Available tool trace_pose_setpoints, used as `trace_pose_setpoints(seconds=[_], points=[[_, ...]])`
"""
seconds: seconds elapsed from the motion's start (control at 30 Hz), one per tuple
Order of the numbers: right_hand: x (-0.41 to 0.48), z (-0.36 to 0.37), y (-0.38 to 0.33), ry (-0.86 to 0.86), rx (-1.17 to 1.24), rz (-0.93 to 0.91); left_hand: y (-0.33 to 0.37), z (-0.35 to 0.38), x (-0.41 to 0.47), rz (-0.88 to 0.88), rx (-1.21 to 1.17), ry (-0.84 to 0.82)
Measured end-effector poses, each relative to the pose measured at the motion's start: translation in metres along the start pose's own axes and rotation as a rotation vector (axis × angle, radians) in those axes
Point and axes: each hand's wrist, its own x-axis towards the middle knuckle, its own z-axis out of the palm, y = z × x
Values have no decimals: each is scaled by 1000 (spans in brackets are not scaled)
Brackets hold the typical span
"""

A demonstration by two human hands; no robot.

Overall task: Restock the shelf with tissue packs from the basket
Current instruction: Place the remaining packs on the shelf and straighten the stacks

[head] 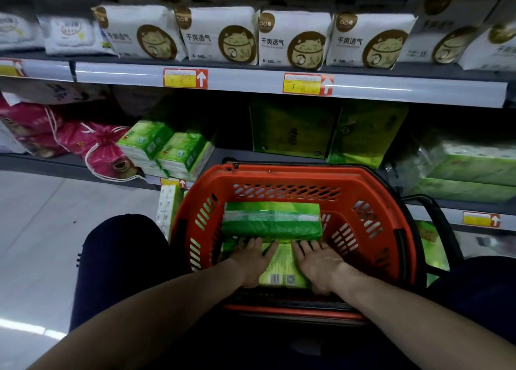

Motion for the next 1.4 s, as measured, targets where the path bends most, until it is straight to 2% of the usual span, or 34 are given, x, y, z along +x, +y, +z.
trace_pose_setpoints(seconds=[0.13,0.33,0.5,0.63,0.8,1.0,1.1,1.2,1.3,1.4], points=[[4,0,2,22,68,20,0,-5,0,-3,31,87],[-5,-6,5,44,143,48,-7,-8,-7,-6,-57,194],[-36,-33,23,72,323,36,-20,-37,-31,56,-168,251],[-69,-60,52,162,533,-35,-43,-67,-54,148,-379,325],[-106,-86,90,401,985,-211,-74,-99,-78,210,-772,380],[-117,-92,124,600,1432,-199,-111,-100,-93,219,-1223,552],[-109,-85,131,571,1579,-204,-122,-100,-99,238,-1444,661],[-103,-82,117,395,1816,-280,-124,-100,-100,313,-1665,707],[-104,-88,99,258,2027,-390,-113,-99,-94,421,-1836,664],[-108,-101,92,266,2068,-408,-93,-103,-93,505,-1925,597]])
